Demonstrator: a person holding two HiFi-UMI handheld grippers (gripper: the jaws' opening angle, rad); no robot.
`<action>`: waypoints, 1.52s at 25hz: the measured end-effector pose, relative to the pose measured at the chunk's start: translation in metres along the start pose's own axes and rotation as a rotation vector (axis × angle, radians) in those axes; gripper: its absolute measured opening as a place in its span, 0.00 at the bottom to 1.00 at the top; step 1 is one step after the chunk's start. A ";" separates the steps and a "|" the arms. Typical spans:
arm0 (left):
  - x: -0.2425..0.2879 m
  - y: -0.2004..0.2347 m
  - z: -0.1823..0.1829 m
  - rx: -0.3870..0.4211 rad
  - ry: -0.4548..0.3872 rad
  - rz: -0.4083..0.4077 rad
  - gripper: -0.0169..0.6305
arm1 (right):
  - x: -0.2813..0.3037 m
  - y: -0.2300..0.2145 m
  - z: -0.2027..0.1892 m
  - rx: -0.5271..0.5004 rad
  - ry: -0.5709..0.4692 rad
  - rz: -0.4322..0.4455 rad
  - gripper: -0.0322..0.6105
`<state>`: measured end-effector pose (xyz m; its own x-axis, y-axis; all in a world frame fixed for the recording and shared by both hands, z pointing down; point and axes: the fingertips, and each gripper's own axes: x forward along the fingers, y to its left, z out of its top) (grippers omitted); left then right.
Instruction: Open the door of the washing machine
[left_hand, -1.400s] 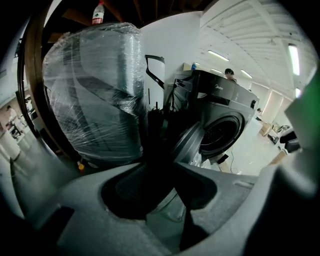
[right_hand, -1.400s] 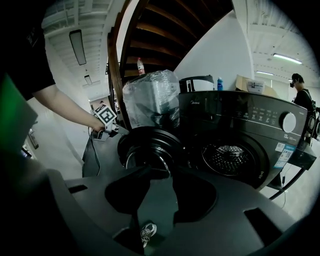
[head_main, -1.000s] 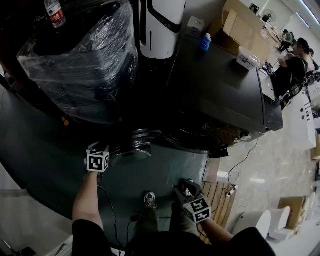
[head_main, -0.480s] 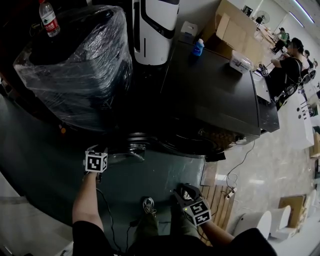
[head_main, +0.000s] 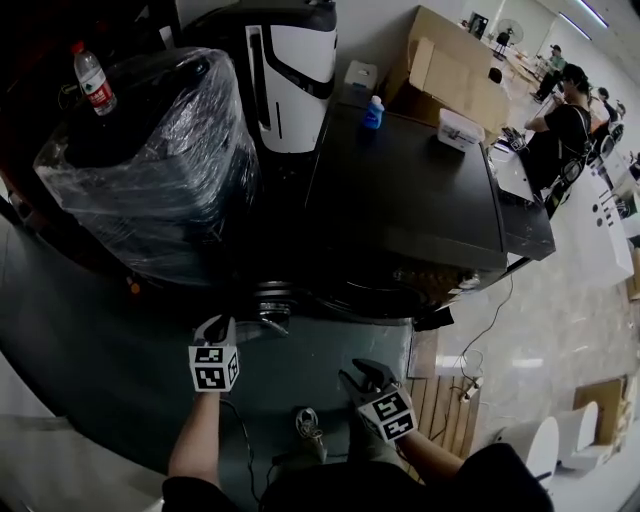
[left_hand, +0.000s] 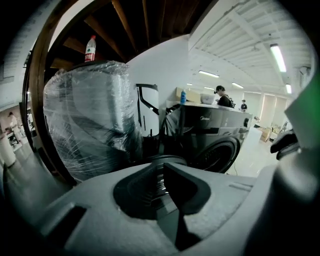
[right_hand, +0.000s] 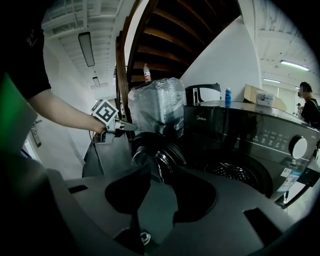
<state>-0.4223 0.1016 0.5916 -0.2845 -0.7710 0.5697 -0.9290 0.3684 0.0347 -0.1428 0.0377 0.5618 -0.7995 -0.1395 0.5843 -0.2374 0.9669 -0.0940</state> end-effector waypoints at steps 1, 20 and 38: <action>-0.006 -0.010 0.006 0.002 -0.023 -0.005 0.10 | -0.001 -0.001 0.006 -0.003 -0.014 -0.004 0.27; -0.111 -0.161 0.089 0.118 -0.251 -0.210 0.06 | -0.076 -0.026 0.061 0.061 -0.220 -0.179 0.06; -0.148 -0.234 0.122 0.243 -0.288 -0.263 0.05 | -0.146 -0.072 0.093 0.065 -0.287 -0.193 0.06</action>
<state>-0.1920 0.0663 0.3996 -0.0536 -0.9478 0.3142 -0.9973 0.0348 -0.0652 -0.0603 -0.0313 0.4079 -0.8567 -0.3818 0.3469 -0.4265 0.9025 -0.0600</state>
